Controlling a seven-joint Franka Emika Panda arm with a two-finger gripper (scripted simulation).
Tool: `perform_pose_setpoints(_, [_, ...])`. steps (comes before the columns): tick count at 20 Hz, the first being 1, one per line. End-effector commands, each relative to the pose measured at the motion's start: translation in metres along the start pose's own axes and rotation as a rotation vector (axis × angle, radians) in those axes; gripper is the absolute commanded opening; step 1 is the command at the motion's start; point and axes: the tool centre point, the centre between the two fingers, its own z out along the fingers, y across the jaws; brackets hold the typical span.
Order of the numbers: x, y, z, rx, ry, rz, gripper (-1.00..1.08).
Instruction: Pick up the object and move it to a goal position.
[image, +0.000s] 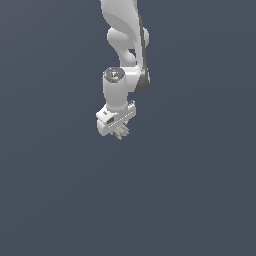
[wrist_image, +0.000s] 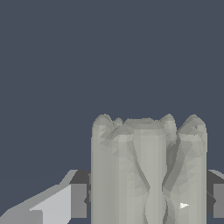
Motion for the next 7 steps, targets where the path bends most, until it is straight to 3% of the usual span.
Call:
perform_pose_setpoints(1, [-0.0035, -0.0053, -0.0055, 0.0, 0.0, 0.0, -1.0])
perform_pose_setpoints(7, [-0.006, -0.0098, -0.0105, 0.001, 0.0, 0.0, -1.0])
